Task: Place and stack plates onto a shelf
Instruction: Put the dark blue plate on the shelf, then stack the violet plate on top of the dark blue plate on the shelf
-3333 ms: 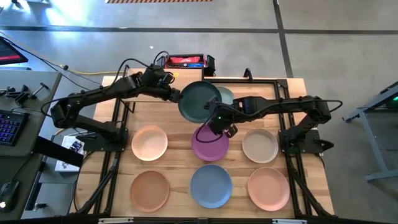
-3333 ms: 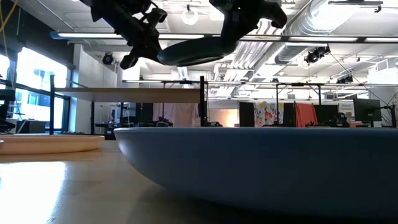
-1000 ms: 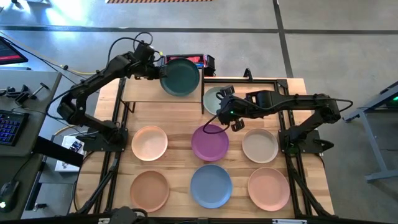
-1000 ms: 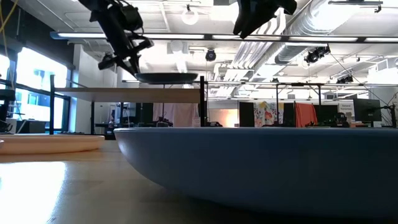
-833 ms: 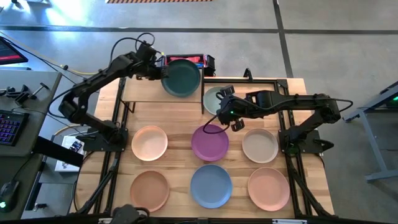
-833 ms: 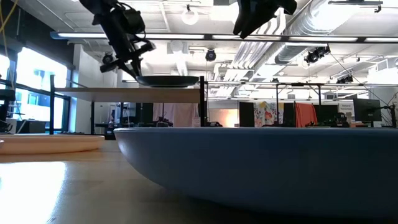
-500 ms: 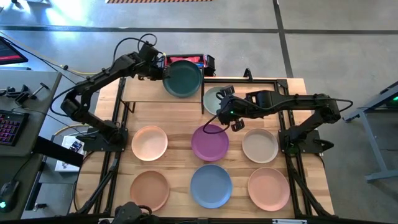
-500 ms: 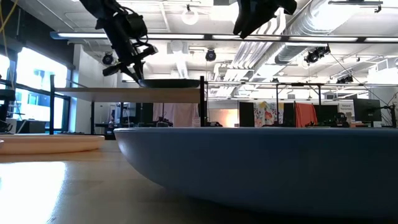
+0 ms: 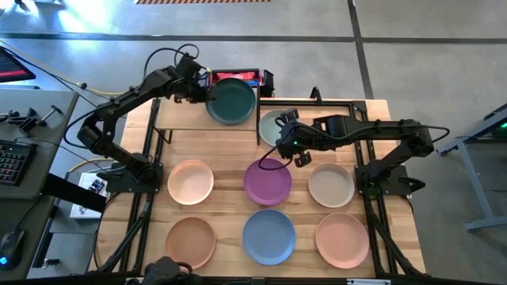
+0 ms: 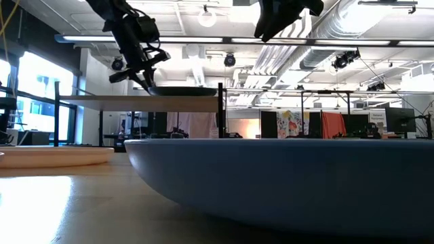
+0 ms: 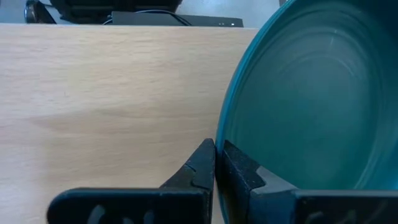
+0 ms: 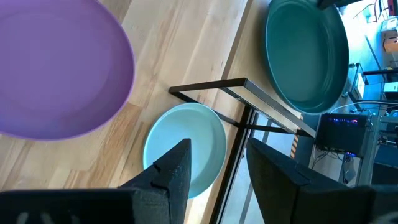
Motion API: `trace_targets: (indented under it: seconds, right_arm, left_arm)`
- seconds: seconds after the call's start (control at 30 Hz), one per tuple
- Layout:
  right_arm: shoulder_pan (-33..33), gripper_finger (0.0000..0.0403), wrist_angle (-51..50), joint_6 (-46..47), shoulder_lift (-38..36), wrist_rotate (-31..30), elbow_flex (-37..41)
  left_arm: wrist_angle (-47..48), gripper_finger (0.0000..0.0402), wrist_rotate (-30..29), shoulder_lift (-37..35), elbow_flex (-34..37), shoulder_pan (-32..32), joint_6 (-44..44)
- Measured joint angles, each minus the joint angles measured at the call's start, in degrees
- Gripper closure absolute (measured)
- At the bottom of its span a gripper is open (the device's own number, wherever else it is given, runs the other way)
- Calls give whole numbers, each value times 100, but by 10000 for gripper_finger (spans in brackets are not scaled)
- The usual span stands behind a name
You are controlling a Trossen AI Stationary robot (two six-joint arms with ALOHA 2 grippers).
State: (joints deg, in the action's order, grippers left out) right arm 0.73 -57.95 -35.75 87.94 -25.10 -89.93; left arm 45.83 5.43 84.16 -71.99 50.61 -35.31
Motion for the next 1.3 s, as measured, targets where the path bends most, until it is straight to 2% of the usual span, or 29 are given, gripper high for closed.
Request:
trace_targets:
  seconds: [0.43,0.57,0.87,1.0,1.07,1.17,1.23,1.3]
  right_arm:
    - [0,260,2,4,0,-2,0]
    - [0,260,0,132,0,-2,0]
    - [1,260,-2,156,0,0,0]
    - [-43,260,-21,599,0,179,0]
    - [-120,260,-137,1029,0,522,0]
    - [-285,260,-386,1691,13,1025,0]
    - [-396,260,-484,2039,15,1214,47]
    - [-509,260,-485,2354,17,1344,151]
  left_arm:
    - [28,349,47,0,0,0,45]
    - [31,338,249,-3,0,0,70]
    - [45,334,359,-417,0,70,149]
    - [45,334,367,-689,0,75,139]
    - [41,334,573,-870,0,74,155]
    - [54,335,1179,-1114,0,35,272]
    - [54,334,1568,-1284,0,-73,291]
    - [59,334,1709,-1451,0,-226,285]
